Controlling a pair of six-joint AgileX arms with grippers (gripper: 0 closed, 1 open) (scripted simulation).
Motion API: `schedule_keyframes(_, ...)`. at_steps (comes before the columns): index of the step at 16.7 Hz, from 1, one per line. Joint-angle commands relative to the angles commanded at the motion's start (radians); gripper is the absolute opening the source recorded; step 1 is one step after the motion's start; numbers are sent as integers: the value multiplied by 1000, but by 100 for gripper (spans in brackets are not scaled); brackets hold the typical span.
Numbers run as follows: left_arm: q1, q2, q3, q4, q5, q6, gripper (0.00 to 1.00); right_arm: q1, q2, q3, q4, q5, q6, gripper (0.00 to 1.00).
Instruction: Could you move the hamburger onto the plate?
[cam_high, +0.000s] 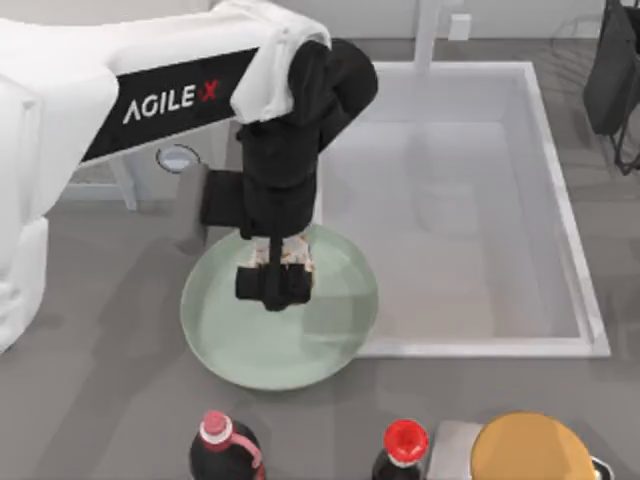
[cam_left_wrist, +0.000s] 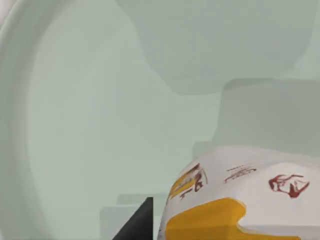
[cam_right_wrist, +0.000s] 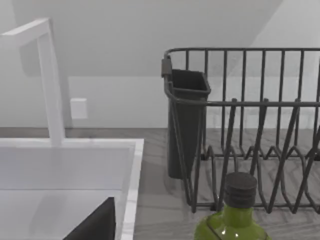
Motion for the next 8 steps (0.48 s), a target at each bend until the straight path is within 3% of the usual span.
schedule_keyframes(6, -1, 13, -43, 48, -1, -3, 0, 0, 0, 0, 0, 0, 0, 100)
schedule_keyframes(8, -1, 13, -43, 48, -1, -3, 15, 0, 0, 0, 0, 0, 0, 100)
